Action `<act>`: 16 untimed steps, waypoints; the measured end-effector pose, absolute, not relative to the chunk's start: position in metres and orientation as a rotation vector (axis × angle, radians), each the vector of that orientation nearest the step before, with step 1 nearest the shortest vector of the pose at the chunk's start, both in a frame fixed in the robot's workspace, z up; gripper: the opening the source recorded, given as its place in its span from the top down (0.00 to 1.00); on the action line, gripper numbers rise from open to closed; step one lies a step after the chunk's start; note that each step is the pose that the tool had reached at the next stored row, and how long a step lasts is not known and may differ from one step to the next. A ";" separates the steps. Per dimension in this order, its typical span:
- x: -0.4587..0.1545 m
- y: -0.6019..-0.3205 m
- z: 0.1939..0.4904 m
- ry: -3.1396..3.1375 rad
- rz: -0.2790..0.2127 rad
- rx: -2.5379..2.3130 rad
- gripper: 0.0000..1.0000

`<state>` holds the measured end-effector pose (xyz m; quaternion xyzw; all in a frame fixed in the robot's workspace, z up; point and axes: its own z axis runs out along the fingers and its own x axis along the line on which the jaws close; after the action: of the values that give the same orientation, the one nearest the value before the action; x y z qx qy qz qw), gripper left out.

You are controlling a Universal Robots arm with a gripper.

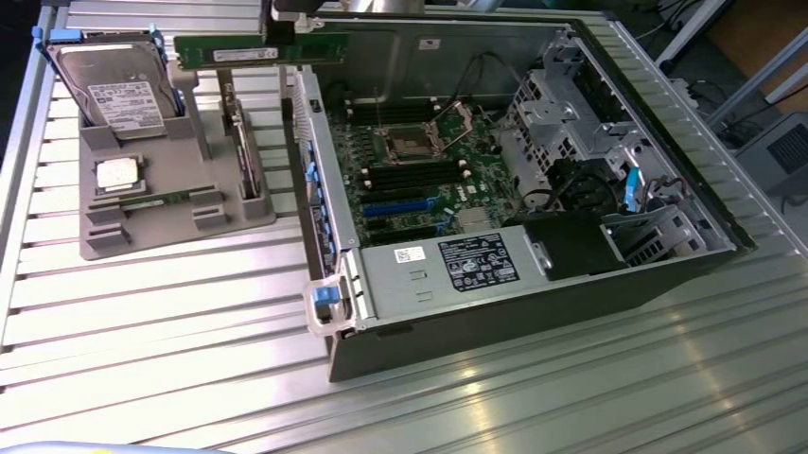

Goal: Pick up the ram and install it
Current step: 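Pick up the ram and move it above insertion slot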

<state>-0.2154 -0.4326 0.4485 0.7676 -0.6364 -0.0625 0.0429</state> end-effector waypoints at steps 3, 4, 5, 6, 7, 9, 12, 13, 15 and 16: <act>-0.201 -0.433 0.445 -1.944 -0.198 2.345 0.87; -0.199 -0.433 0.444 -1.943 -0.199 2.344 0.87; -0.196 -0.433 0.443 -1.943 -0.200 2.344 0.87; -0.191 -0.433 0.442 -1.942 -0.202 2.342 0.87; -0.188 -0.433 0.442 -1.942 -0.203 2.342 0.87; -0.183 -0.433 0.440 -1.941 -0.205 2.341 0.87; -0.171 -0.433 0.437 -1.939 -0.210 2.339 0.87; -0.168 -0.433 0.437 -1.938 -0.211 2.338 0.87; -0.159 -0.433 0.435 -1.937 -0.215 2.336 0.87; -0.157 -0.433 0.434 -1.937 -0.215 2.336 0.87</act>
<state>-0.1568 -0.4326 0.4342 0.7669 -0.6359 -0.0707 0.0497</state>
